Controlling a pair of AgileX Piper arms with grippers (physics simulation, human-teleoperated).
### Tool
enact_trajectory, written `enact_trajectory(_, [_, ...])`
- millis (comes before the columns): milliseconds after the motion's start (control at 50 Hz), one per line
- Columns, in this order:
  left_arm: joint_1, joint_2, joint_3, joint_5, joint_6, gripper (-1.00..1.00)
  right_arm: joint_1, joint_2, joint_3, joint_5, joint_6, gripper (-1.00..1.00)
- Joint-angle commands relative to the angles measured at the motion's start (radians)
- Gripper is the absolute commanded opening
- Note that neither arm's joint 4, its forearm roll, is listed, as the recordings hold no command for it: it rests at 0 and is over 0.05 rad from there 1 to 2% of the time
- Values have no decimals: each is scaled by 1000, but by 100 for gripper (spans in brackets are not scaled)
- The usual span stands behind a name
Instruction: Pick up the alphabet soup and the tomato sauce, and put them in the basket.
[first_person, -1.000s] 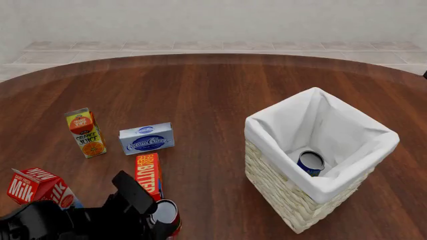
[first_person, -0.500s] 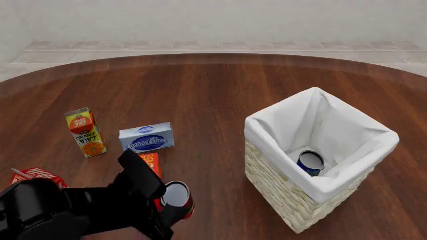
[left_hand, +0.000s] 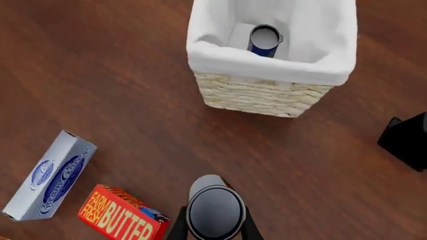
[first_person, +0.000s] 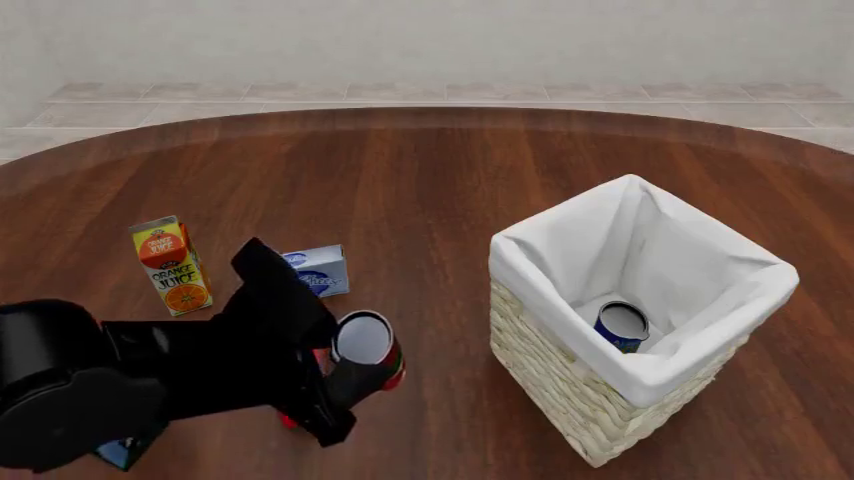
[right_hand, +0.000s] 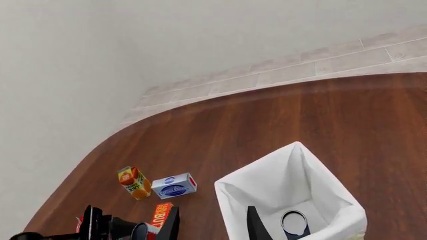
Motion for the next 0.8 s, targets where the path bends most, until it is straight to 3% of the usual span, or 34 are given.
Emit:
enact_trajectory(20, [-11, 13, -64, 5, 29, -100, 1, 5, 2, -9, -1, 100])
enact_trajectory(800, [-71, 107, -294, 19, 96, -100, -3, -18, -23, 25, 3, 100])
